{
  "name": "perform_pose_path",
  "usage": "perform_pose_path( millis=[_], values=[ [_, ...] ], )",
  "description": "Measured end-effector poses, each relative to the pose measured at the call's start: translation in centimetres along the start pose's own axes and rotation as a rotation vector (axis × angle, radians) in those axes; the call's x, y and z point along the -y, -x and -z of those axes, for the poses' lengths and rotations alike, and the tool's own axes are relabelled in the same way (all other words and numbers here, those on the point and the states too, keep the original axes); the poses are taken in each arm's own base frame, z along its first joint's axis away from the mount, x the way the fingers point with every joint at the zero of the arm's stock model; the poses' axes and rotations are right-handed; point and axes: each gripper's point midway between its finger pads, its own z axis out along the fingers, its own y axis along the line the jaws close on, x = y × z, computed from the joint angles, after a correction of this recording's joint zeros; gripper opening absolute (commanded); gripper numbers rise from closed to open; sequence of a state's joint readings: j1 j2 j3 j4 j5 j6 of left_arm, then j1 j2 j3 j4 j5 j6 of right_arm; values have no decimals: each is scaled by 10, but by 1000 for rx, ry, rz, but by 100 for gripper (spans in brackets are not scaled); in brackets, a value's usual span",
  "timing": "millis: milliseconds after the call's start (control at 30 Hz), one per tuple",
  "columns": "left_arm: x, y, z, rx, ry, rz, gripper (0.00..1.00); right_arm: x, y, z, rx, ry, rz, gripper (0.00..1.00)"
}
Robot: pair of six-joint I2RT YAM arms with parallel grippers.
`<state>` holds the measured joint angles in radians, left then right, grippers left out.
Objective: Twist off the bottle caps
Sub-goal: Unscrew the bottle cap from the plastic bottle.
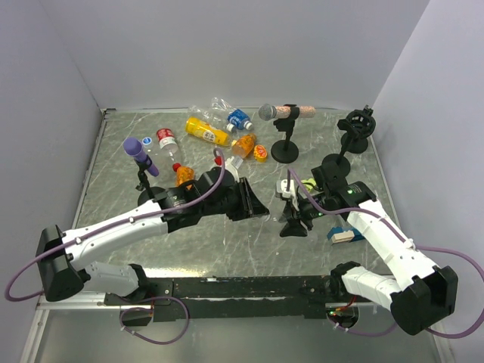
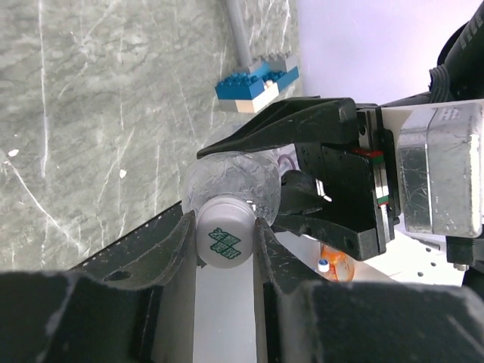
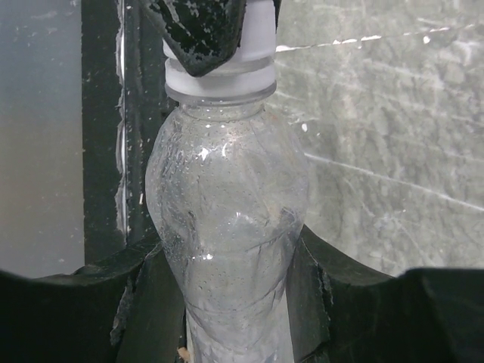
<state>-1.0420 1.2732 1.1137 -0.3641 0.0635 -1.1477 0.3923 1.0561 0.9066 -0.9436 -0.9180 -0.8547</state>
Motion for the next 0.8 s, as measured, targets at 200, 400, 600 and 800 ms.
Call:
perform_pose_path(
  millis=[200,400,600,800],
  values=[
    [2,-2,16,22,-44,-45,97,6,10,-1,39,-11,39,17],
    [-11,-11,58,56,-154,-301,97,6,14,-2,61,-1,55,17],
    [-24,-30,87,91,-351,-795,98,-3,17,-3,87,47,112,17],
    [-22,-30,71,124,-442,-1196,86,-11,14,-3,89,85,150,18]
  ],
)
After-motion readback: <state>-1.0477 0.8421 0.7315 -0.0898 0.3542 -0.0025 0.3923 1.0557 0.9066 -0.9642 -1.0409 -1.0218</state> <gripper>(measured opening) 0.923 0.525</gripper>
